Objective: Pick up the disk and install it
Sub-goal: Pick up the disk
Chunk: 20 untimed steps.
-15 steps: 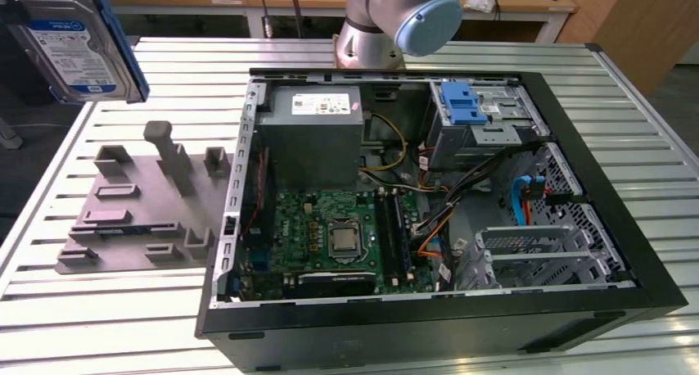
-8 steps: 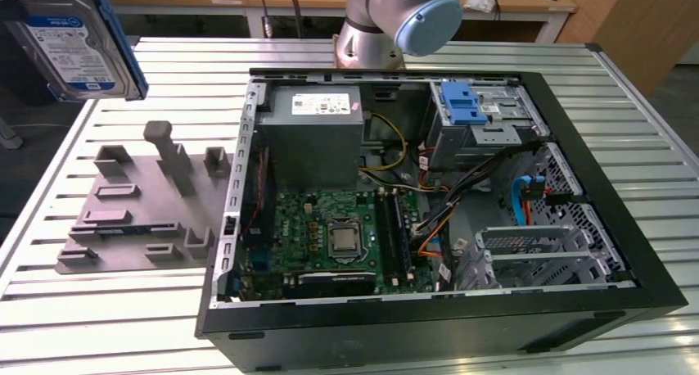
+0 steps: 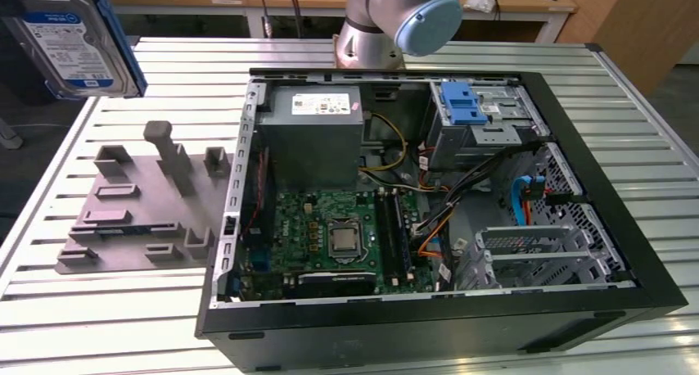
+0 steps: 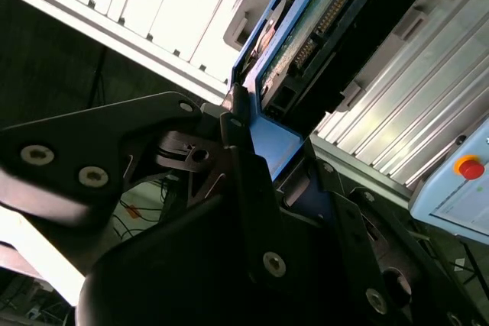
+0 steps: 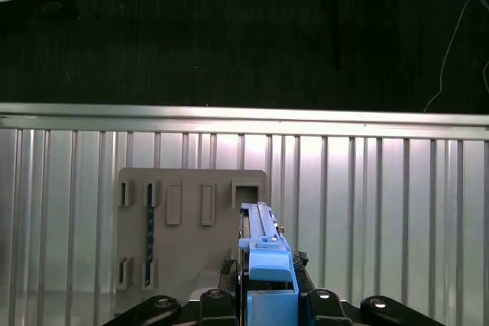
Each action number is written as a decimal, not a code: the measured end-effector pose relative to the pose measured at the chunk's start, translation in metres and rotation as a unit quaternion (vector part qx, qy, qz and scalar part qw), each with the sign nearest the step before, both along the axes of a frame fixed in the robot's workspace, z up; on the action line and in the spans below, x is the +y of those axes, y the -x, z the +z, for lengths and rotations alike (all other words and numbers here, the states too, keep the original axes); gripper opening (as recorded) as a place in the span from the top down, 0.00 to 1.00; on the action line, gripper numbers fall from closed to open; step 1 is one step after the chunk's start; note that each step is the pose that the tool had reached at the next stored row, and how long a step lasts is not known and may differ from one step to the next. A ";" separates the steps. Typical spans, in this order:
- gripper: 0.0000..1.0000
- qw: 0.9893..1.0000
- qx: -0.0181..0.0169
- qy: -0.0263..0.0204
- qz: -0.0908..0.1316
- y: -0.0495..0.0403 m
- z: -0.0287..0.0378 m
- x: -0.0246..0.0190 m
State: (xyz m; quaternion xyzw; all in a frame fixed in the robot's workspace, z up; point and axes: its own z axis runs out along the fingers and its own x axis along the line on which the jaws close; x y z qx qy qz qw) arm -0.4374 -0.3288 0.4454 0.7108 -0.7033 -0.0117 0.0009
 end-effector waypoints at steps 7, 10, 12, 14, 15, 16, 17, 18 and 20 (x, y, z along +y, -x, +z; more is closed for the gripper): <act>0.64 1.000 0.000 0.000 0.000 0.0000 0.0033 0.0000; 0.64 1.000 0.000 0.000 0.000 0.0000 0.0050 0.0000; 0.64 1.000 0.000 0.000 0.000 0.0000 0.0062 0.0000; 0.64 1.000 0.000 0.000 0.000 0.0000 0.0073 0.0000; 0.64 1.000 0.000 0.000 0.000 0.0000 0.0078 0.0000; 0.64 1.000 0.000 0.000 0.000 0.0000 0.0084 0.0000; 0.64 1.000 0.000 0.000 0.000 0.0000 0.0090 0.0000; 0.64 1.000 0.000 0.000 0.000 0.0000 0.0095 0.0000; 0.64 1.000 0.000 0.000 0.000 0.0000 0.0107 0.0000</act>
